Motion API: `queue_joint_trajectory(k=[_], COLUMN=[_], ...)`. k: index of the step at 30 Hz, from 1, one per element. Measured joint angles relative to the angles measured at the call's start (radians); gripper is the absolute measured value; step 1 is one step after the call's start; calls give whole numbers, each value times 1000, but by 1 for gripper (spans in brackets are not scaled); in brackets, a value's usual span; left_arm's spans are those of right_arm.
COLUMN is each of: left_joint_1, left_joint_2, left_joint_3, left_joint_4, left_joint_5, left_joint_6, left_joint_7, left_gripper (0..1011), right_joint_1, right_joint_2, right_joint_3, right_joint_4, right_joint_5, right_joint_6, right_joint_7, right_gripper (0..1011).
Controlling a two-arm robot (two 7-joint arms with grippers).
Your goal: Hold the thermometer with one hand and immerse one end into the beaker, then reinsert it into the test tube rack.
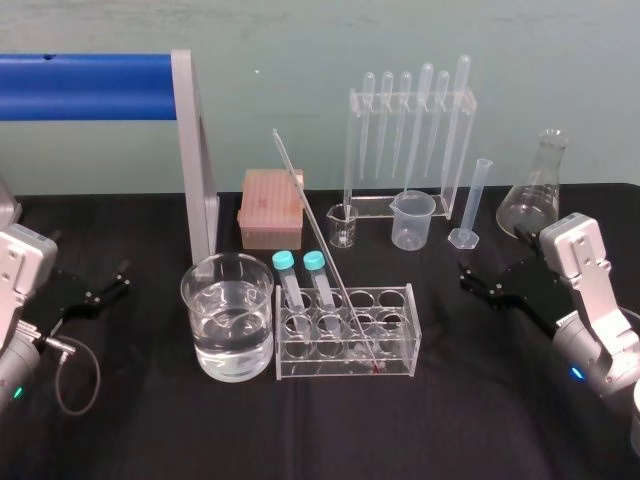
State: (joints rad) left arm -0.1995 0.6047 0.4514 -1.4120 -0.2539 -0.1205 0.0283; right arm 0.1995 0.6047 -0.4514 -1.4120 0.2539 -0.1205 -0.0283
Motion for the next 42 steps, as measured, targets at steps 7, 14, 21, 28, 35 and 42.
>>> queue_joint_trajectory(k=[7, 14, 21, 28, 35, 42], left_joint_1=[0, 0, 0, 0, 0, 0], left_joint_2=[0, 0, 0, 0, 0, 0], left_joint_3=[0, 0, 0, 0, 0, 0], left_joint_4=[0, 0, 0, 0, 0, 0], left_joint_5=[0, 0, 0, 0, 0, 0], left_joint_6=[0, 0, 0, 0, 0, 0], left_joint_7=[0, 0, 0, 0, 0, 0], left_gripper=[1008, 1008, 1008, 1008, 1008, 1008], right_joint_1=[0, 0, 0, 0, 0, 0], right_joint_2=[0, 0, 0, 0, 0, 0], right_joint_3=[0, 0, 0, 0, 0, 0], right_joint_4=[0, 0, 0, 0, 0, 0], right_joint_5=[0, 0, 0, 0, 0, 0], right_joint_6=[0, 0, 0, 0, 0, 0], right_joint_7=[0, 0, 0, 0, 0, 0], right_gripper=[1000, 1000, 1000, 1000, 1000, 1000])
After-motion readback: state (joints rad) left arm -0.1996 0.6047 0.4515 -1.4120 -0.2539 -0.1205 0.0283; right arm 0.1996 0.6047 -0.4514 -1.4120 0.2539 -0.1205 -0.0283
